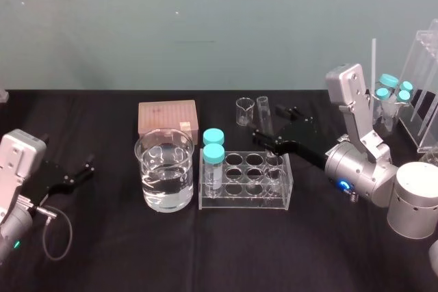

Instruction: Hold the test tube with one hand and immerse one end into the beaker, then return it to the test tube rack.

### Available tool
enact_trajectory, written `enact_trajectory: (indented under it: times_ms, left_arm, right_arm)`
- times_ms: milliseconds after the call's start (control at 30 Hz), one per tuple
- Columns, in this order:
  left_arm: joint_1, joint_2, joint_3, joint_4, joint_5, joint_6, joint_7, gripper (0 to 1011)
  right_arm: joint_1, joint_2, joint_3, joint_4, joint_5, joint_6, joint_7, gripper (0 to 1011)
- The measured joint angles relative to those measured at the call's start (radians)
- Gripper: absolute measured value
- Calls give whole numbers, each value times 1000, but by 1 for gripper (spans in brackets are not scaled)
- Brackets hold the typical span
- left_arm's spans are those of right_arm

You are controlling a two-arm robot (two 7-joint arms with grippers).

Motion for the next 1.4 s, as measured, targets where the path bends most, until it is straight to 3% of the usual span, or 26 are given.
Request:
enact_trajectory:
  times_ms: [200,700,1300,1400]
  left_arm:
    - [0,0,0,0,0,0,0,1000]
    - [0,0,0,0,0,0,0,1000]
    - [0,0,0,0,0,0,0,1000]
    - [0,0,0,0,0,0,0,1000]
  right_arm:
    - [0,0,0,0,1,-1,0,735]
    - [-1,0,0,0,2,-2,0,241]
    - [-1,0,0,0,2,-2,-1,224]
    - [-8,-6,8,0,9,-26,0,224]
